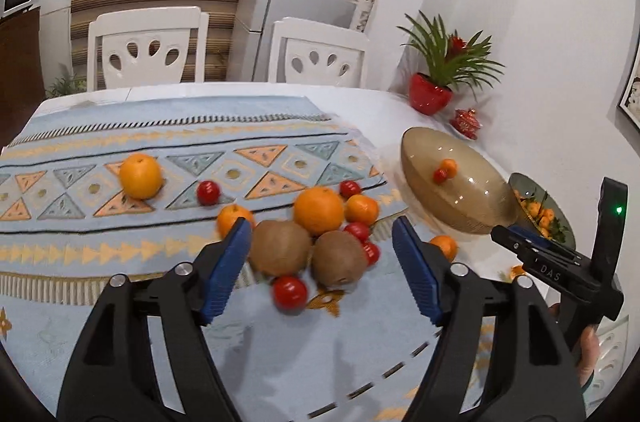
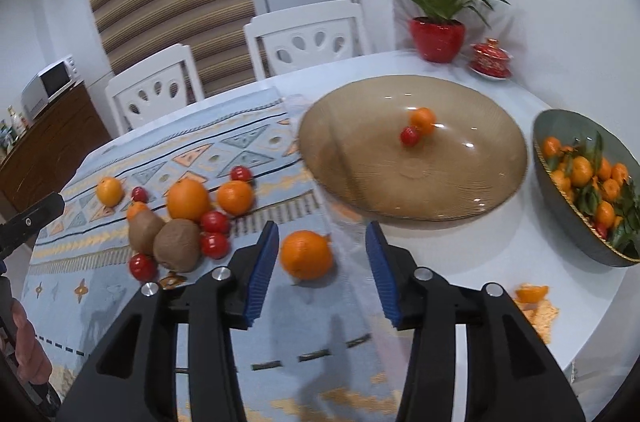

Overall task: Organize fruits
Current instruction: 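Move both open tools back toward the fruit pile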

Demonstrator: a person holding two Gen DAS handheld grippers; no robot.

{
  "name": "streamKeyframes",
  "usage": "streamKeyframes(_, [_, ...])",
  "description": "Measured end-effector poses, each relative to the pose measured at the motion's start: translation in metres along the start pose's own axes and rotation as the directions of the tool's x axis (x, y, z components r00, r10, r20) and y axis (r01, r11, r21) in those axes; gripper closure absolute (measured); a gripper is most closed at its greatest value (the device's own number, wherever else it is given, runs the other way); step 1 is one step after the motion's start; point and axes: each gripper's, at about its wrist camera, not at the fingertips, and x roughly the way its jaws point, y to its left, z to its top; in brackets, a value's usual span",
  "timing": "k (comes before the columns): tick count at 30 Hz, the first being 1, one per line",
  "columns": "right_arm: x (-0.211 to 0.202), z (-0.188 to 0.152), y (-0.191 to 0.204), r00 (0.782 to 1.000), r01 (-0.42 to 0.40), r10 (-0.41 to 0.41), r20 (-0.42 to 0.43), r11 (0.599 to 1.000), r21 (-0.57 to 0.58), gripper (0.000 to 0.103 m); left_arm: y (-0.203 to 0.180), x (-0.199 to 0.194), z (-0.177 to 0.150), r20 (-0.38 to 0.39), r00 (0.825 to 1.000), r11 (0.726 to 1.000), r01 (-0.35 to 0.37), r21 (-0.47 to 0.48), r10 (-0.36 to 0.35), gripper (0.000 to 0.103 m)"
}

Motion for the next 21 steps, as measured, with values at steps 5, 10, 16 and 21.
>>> streamKeyframes(5, [0.024,-0.014,0.01,0.998,-0.05,0.05,-0.03,0.999,-0.003,0.057,0.009,0.023,-0.026,-0.062,0.997,0.998,-0.049,0.032,0.051,0.03])
streamKeyframes(10, [0.043,-0.023,0.014,0.999,-0.02,0.019,-0.037,1.0,-0.019,0.057,0.011,0.055,-0.05,-0.133,0.987,0.996,-0.078,0.049,0.084,0.03])
streamKeyframes(16, [0.057,-0.028,0.013,0.998,-0.019,0.018,-0.055,1.0,-0.011,0.054,0.008,0.071,-0.059,-0.16,0.979,0.99,-0.117,0.073,0.128,0.031])
streamKeyframes(21, [0.064,-0.027,0.015,0.998,-0.007,0.007,-0.065,1.0,-0.006,0.052,0.011,0.072,-0.054,-0.182,0.977,0.993,-0.111,0.029,0.114,0.031])
